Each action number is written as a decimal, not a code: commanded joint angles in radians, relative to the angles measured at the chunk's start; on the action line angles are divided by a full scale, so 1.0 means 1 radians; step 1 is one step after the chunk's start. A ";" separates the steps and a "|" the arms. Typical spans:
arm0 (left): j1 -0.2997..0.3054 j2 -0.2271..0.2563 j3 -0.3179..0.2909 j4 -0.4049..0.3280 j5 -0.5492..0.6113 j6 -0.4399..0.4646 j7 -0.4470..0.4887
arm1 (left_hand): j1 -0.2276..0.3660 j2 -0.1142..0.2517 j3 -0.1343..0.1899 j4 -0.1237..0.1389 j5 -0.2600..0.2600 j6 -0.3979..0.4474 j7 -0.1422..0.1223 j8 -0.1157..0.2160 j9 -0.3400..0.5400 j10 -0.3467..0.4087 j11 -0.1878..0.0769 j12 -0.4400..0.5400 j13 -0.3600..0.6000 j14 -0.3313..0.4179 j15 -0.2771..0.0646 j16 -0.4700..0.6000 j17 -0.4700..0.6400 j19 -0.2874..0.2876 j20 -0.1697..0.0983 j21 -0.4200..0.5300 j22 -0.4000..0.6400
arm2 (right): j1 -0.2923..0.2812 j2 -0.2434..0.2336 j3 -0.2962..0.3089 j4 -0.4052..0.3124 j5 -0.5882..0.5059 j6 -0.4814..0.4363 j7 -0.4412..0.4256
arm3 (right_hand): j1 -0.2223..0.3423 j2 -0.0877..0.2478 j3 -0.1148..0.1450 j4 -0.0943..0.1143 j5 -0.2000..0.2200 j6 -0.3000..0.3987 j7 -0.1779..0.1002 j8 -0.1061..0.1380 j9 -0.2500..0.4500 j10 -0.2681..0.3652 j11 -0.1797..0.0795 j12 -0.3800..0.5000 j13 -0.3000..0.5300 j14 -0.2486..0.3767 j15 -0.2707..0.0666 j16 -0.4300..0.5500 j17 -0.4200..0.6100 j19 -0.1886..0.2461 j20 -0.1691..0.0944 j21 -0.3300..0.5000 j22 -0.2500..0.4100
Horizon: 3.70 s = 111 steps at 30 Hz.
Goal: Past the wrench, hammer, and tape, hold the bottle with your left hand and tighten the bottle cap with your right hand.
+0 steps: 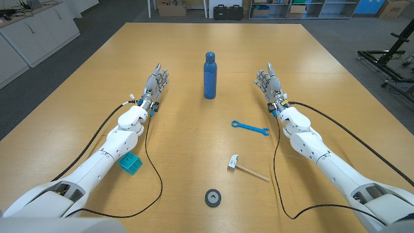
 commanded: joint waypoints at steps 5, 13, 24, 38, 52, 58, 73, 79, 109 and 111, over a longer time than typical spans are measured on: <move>0.036 -0.020 -0.057 -0.021 0.037 0.015 -0.012 | 0.002 -0.007 0.006 -0.001 0.006 0.015 0.001 0.007 0.005 0.008 0.002 0.005 0.003 0.005 -0.028 0.007 0.003 0.009 -0.088 0.008 0.005 | -0.004 0.014 0.008 -0.023 -0.029 -0.023 -0.007 | 0.015 0.005 0.010 -0.003 0.008 0.009 0.021 0.008 0.004 0.009 0.009 0.010 0.004 0.008 0.009 0.010 0.002 0.018 0.003 0.005 0.004; 0.066 -0.023 -0.079 -0.042 0.049 0.008 -0.021 | 0.003 -0.006 0.006 -0.001 0.005 0.016 0.001 0.007 0.006 0.011 0.003 0.006 0.002 0.006 -0.028 0.007 0.003 0.010 -0.087 0.008 0.005 | -0.016 0.013 0.011 -0.040 -0.044 -0.024 -0.012 | 0.019 0.009 0.011 -0.005 0.008 0.013 0.019 0.010 0.004 0.013 0.010 0.011 0.004 0.010 0.007 0.011 0.001 0.021 0.005 0.004 0.004; 0.082 -0.022 -0.096 -0.062 0.066 0.007 -0.024 | 0.008 0.001 0.009 -0.002 0.005 0.028 -0.003 0.011 0.006 0.022 -0.001 0.009 0.000 0.022 -0.026 0.013 0.002 0.016 -0.085 0.010 0.005 | -0.031 0.015 0.012 -0.066 -0.054 -0.022 -0.010 | 0.024 0.013 0.013 -0.007 0.007 0.021 0.018 0.012 0.005 0.017 0.009 0.013 0.004 0.015 0.006 0.013 0.000 0.026 0.008 0.003 0.004; 0.056 -0.051 -0.095 -0.015 0.117 -0.040 -0.006 | 0.020 0.009 0.015 -0.010 0.001 0.086 -0.018 0.027 0.006 0.079 -0.013 0.026 -0.007 0.075 -0.052 0.025 0.001 0.064 -0.115 0.023 0.004 | -0.046 0.028 0.022 -0.035 -0.036 0.063 0.059 | 0.030 0.019 0.016 -0.009 0.006 0.026 0.018 0.013 0.005 0.018 0.012 0.013 0.005 0.016 0.007 0.013 -0.001 0.024 0.010 -0.001 0.005; 0.005 -0.046 -0.092 0.005 0.149 -0.029 -0.010 | 0.030 0.013 0.019 -0.016 0.001 0.098 -0.018 0.029 0.007 0.087 -0.013 0.026 -0.009 0.080 -0.046 0.023 0.001 0.067 -0.097 0.021 0.004 | -0.026 0.040 0.015 -0.036 -0.066 0.051 0.022 | 0.034 0.025 0.017 -0.010 0.003 0.041 0.023 0.017 0.005 0.022 0.009 0.014 0.005 0.018 0.009 0.013 -0.001 0.027 0.011 -0.004 0.005; -0.037 -0.066 -0.075 0.068 0.152 -0.042 -0.047 | 0.039 0.017 0.024 -0.020 0.001 0.102 -0.021 0.030 0.007 0.091 -0.014 0.027 -0.009 0.089 -0.048 0.024 0.001 0.071 -0.097 0.021 0.004 | -0.037 0.048 0.020 -0.038 -0.062 0.052 0.004 | 0.036 0.027 0.018 -0.011 0.003 0.039 0.020 0.016 0.005 0.023 0.008 0.014 0.005 0.023 0.011 0.015 -0.002 0.031 0.012 -0.003 0.005; -0.114 -0.108 -0.028 0.191 0.227 -0.111 -0.080 | 0.131 0.059 0.074 -0.051 0.024 0.098 -0.022 0.030 0.009 0.099 -0.016 0.024 -0.011 0.106 -0.046 0.019 -0.001 0.076 -0.088 0.015 0.002 | -0.020 0.047 0.028 -0.013 -0.057 0.060 0.017 | 0.040 0.031 0.020 -0.013 0.001 0.034 0.017 0.013 0.005 0.027 0.008 0.015 0.006 0.026 0.011 0.016 -0.002 0.035 0.012 -0.005 0.005; -0.148 -0.116 -0.010 0.245 0.267 -0.146 -0.088 | 0.205 0.068 0.108 -0.065 0.039 0.096 -0.030 0.032 0.011 0.109 -0.026 0.023 -0.011 0.127 -0.054 0.018 -0.001 0.093 -0.074 0.017 0.002 | -0.013 0.043 0.028 -0.008 -0.060 0.057 0.021 | 0.042 0.033 0.020 -0.013 0.000 0.036 0.017 0.013 0.005 0.030 0.008 0.016 0.006 0.028 0.014 0.017 -0.002 0.036 0.014 -0.006 0.005; -0.286 -0.165 0.085 0.501 0.443 -0.351 -0.119 | 0.409 -0.119 0.082 -0.056 0.001 -0.014 -0.077 0.031 0.020 0.016 -0.037 0.010 -0.006 0.064 -0.040 0.002 0.003 0.108 -0.039 0.019 0.003 | -0.024 0.027 0.034 -0.046 -0.068 0.022 -0.014 | 0.048 0.039 0.022 -0.016 -0.002 0.040 0.017 0.012 0.006 0.037 0.009 0.018 0.007 0.030 0.016 0.017 -0.003 0.039 0.018 -0.010 0.005; -0.292 -0.165 0.091 0.509 0.454 -0.352 -0.119 | 0.413 -0.120 0.080 -0.056 0.001 -0.023 -0.075 0.028 0.020 0.006 -0.036 0.007 -0.005 0.057 -0.039 -0.001 0.003 0.105 -0.038 0.016 0.004 | -0.026 0.024 0.034 -0.049 -0.070 0.021 -0.016 | 0.048 0.039 0.022 -0.016 -0.002 0.040 0.017 0.013 0.006 0.037 0.008 0.018 0.007 0.031 0.016 0.018 -0.003 0.039 0.018 -0.010 0.005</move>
